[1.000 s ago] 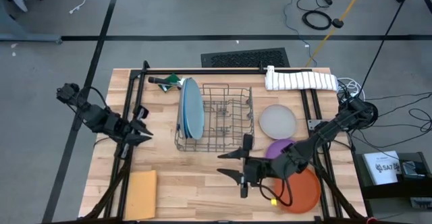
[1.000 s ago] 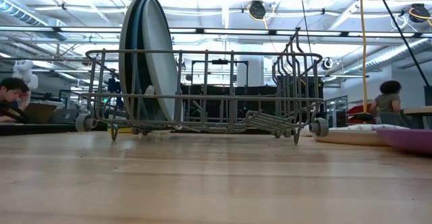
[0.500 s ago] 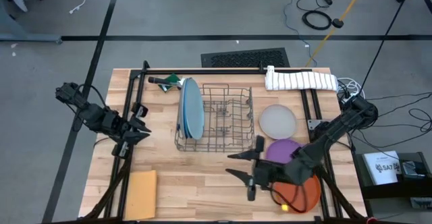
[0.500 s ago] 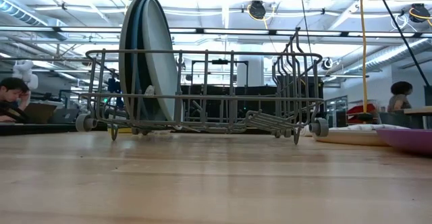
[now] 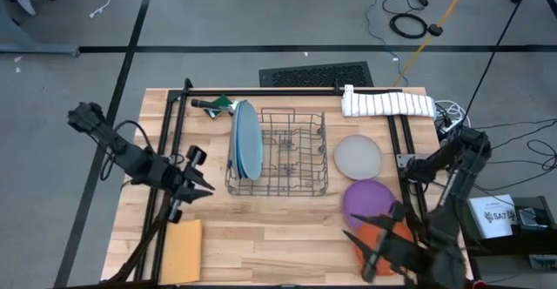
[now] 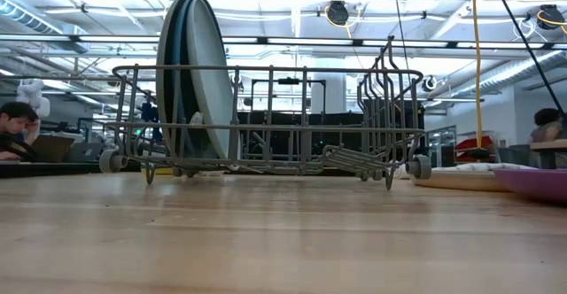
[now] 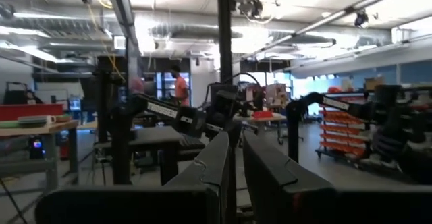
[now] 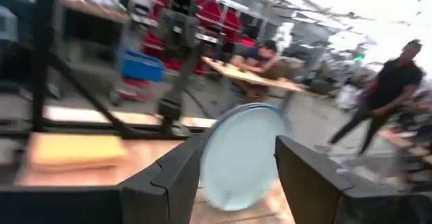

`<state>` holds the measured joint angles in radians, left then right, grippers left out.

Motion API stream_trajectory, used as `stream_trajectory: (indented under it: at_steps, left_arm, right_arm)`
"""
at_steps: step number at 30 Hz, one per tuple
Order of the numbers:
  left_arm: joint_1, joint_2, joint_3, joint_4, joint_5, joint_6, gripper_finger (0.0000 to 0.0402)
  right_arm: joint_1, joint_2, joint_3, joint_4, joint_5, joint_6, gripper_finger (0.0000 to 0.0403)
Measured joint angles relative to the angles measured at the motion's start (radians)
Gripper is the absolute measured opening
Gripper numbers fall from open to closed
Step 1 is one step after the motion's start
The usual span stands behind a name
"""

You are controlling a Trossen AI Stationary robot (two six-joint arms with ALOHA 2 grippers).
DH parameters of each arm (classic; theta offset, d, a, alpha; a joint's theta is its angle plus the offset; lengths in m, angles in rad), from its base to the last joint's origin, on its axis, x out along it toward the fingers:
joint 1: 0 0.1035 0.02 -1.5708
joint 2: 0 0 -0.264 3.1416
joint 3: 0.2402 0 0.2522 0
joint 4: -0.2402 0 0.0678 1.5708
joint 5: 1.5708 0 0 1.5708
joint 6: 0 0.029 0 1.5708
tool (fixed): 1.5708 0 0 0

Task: Sort dishes
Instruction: Put the orange plate into the green dish rack

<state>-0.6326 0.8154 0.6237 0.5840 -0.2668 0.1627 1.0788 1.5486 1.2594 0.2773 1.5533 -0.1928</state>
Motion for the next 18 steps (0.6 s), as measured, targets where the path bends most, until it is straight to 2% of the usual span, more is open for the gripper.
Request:
stream_trajectory:
  at_steps: [5,8,9,15,18]
  left_arm:
    - [-0.026,0.019,0.033,0.001,0.0,0.0,0.0045]
    - [-0.039,0.017,0.044,0.001,0.0,0.001,0.0045]
    - [-0.044,0.016,0.05,0.002,0.0,0.001,0.0045]
    - [-0.053,0.002,0.068,0.013,0.0,0.057,0.0045]
    - [-0.053,-0.005,0.069,0.01,0.001,0.064,0.0045]
  right_arm:
    - [0.086,0.043,0.0,-0.044,0.016,0.183,0.0184]
    - [0.098,0.075,0.0,-0.097,0.01,0.295,0.0178]
    - [0.093,0.085,0.0,-0.121,-0.013,0.341,0.0174]
    - [0.039,0.129,0.0,-0.261,-0.321,0.656,0.0153]
    - [0.032,0.131,0.0,-0.381,-0.384,0.861,0.0151]
